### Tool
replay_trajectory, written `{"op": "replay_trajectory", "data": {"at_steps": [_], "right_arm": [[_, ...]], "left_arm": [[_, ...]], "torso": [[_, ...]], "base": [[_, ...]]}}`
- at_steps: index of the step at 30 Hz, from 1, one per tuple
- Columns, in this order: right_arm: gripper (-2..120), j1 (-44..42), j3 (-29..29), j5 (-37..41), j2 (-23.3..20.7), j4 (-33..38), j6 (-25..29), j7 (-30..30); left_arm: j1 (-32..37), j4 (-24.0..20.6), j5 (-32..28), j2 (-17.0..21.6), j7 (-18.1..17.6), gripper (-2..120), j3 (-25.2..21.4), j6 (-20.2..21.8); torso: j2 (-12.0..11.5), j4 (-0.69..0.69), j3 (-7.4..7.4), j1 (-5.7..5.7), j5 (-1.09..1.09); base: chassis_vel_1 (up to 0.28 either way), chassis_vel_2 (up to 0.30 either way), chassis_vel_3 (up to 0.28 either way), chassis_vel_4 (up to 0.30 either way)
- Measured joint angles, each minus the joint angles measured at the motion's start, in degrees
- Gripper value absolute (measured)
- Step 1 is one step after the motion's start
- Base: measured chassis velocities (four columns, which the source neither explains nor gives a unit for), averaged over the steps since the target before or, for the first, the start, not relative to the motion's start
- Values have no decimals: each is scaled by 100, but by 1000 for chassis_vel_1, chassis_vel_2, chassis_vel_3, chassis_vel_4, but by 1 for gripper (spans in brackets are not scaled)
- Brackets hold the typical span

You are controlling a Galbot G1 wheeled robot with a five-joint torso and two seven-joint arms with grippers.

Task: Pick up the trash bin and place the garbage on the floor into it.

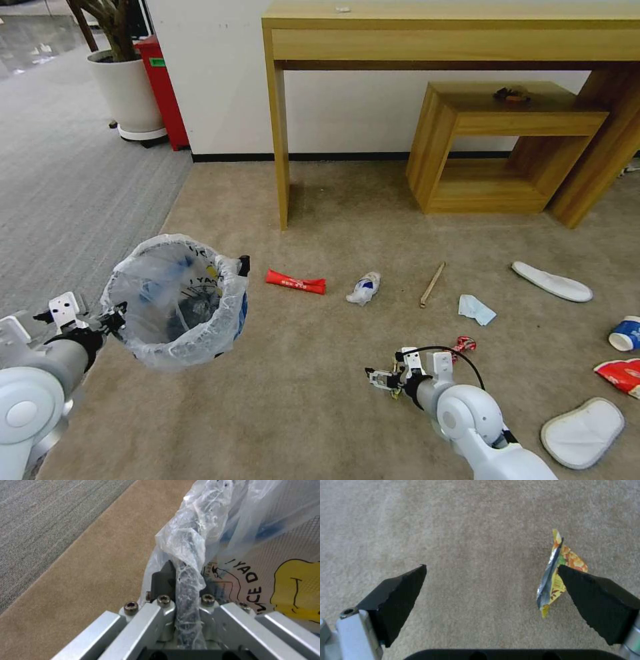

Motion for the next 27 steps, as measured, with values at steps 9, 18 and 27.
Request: {"op": "replay_trajectory", "data": {"at_steps": [9, 18, 27], "right_arm": [[100, 104, -21, -72, 104, -308, 12, 97], [100, 140, 5, -127, 178, -507, 19, 131], [100, 319, -14, -351, 325, -870, 22, 106]], "left_arm": [[-14, -8, 3, 3, -1, 0, 37, 0], [-26, -30, 19, 9, -14, 0, 73, 0], [4, -52, 32, -8, -12, 0, 58, 0]], "torso": [[0, 0, 0, 0, 0], [0, 0, 0, 0, 0], [0, 0, 0, 0, 0]], "base": [[0, 0, 0, 0], [0, 0, 0, 0], [0, 0, 0, 0]]}}
